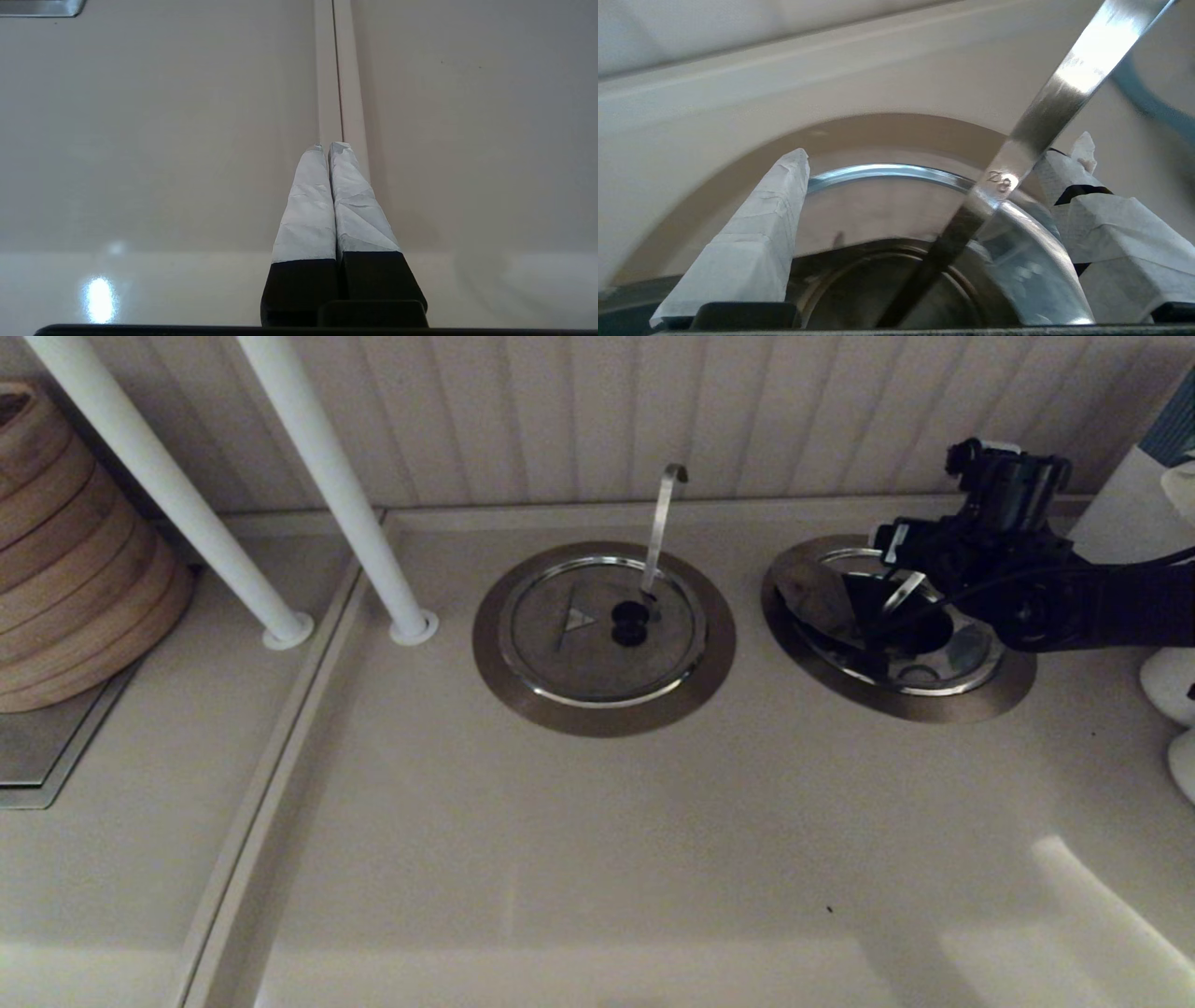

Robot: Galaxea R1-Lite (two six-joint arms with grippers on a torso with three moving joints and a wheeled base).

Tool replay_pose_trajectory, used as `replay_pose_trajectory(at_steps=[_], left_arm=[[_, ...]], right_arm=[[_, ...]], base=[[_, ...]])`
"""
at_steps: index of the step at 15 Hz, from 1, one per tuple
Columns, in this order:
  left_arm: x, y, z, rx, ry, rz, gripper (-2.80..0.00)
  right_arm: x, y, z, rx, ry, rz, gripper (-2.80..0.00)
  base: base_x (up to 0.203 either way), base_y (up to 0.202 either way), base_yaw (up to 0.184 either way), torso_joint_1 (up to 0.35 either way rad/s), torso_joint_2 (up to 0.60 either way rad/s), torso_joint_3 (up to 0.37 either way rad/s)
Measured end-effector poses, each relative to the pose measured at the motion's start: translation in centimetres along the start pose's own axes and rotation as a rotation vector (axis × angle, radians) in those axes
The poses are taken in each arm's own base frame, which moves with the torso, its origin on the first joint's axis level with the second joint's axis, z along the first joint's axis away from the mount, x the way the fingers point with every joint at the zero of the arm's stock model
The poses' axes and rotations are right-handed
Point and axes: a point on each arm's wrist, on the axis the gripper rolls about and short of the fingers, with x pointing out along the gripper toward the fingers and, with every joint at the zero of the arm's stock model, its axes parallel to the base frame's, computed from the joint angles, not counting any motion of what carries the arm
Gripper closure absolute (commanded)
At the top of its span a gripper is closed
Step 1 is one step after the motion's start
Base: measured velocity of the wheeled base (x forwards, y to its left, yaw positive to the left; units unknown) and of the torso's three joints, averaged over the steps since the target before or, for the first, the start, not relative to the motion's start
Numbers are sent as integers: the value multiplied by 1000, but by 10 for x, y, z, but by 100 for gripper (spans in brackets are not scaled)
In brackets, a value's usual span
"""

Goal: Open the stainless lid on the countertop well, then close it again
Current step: Stir with a spoon

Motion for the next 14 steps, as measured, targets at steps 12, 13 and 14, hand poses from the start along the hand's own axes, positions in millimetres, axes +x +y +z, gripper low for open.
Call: replay_pose_trajectory(at_steps=[12, 13, 14], left_arm=[[0, 0, 0, 0, 0, 0, 0], [0, 0, 0, 0, 0, 0, 0], [0, 0, 0, 0, 0, 0, 0]], right_arm=[[-43, -16, 19, -138, 113, -22, -280], [-51, -15, 26, -136, 106, -9, -280], [-62, -13, 34, -131, 94, 14, -280]], base=[[0, 0, 0, 0, 0, 0], [0, 0, 0, 0, 0, 0], [0, 0, 0, 0, 0, 0]])
